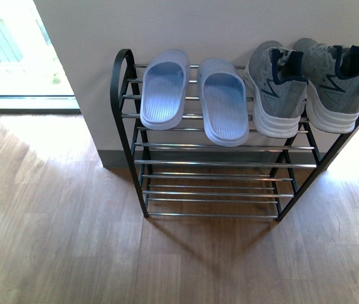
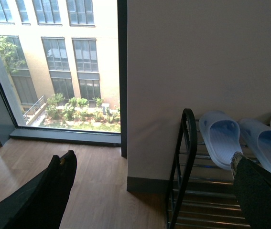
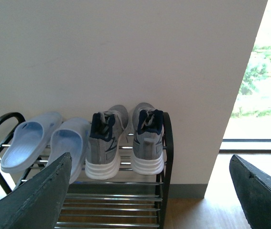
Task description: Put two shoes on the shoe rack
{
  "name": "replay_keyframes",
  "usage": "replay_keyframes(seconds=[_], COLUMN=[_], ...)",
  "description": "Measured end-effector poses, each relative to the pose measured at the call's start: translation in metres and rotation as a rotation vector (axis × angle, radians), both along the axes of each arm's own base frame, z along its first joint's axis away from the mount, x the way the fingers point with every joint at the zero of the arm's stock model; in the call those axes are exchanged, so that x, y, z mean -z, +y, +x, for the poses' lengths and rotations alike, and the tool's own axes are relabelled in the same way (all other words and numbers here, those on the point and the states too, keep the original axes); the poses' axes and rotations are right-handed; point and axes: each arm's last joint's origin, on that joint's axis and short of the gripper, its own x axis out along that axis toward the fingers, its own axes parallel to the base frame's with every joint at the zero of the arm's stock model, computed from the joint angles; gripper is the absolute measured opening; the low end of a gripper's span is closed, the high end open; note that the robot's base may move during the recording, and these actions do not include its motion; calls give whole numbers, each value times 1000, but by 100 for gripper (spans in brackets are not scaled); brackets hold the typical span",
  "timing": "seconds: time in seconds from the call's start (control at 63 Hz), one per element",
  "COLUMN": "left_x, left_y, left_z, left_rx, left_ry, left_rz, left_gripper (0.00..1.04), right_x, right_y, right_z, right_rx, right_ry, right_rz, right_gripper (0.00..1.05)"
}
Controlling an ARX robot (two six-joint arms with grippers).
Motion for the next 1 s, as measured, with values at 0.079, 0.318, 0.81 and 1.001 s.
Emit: replay_keyframes(seconds=[0.079, 0.318, 0.81, 1.001], left_x=[0, 0, 0, 0], left_y=[0, 0, 0, 0], left_z=[0, 0, 0, 0], left_rx=[0, 0, 0, 0], left_ry=[0, 0, 0, 0], left_rz=[0, 0, 0, 0], left_gripper=[95, 95, 95, 95], right_x=[0, 0, 0, 0], right_y=[0, 0, 0, 0], right_z=[0, 0, 0, 0], right_rx=[0, 0, 0, -4], right_ry=[0, 0, 0, -1], right_rz=[0, 0, 0, 0], right_gripper=[96, 96, 96, 96])
